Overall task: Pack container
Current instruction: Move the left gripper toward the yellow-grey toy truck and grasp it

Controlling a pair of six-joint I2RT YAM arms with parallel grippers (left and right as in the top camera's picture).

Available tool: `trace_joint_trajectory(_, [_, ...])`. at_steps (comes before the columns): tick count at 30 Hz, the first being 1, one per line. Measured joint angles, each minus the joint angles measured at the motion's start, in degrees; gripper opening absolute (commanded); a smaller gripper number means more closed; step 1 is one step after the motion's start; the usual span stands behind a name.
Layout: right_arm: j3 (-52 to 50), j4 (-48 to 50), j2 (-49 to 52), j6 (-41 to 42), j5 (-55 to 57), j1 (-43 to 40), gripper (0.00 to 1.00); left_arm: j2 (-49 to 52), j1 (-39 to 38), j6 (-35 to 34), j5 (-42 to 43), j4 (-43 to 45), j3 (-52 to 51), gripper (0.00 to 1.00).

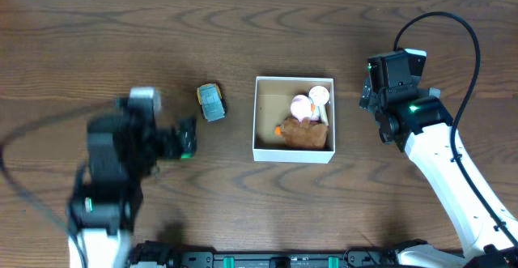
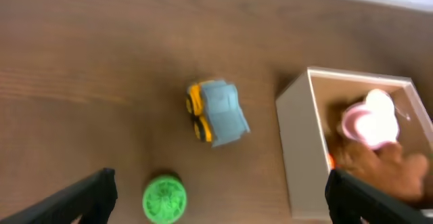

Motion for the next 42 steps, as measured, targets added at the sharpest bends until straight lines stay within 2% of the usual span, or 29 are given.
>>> trace_joint_trajectory(3, [0.0, 0.0, 0.0, 0.0, 0.0, 0.0, 0.99, 11.3, -2.3, 0.0, 0.0, -5.9, 10.9, 0.98])
trace_joint_trajectory(7, [0.0, 0.0, 0.0, 0.0, 0.0, 0.0, 0.99, 20.9, -5.0, 0.0, 0.0, -5.3, 17.5, 0.98])
trace_joint_trajectory(18, [0.0, 0.0, 0.0, 0.0, 0.0, 0.0, 0.99, 36.4, -6.4, -0.4, 0.2, -2.3, 18.0, 0.98])
trace_joint_trajectory(27, [0.0, 0.0, 0.0, 0.0, 0.0, 0.0, 0.99, 47.6, -6.4, -9.2, -1.9, 2.9, 18.0, 0.98])
trace_joint_trajectory(34, [0.0, 0.0, 0.0, 0.0, 0.0, 0.0, 0.99, 52.3, -6.4, -12.1, -3.3, 5.2, 18.0, 0.98])
trace_joint_trajectory(42, [0.0, 0.0, 0.0, 0.0, 0.0, 0.0, 0.99, 55.7, -6.4, -12.4, -3.5, 5.7, 18.0, 0.98])
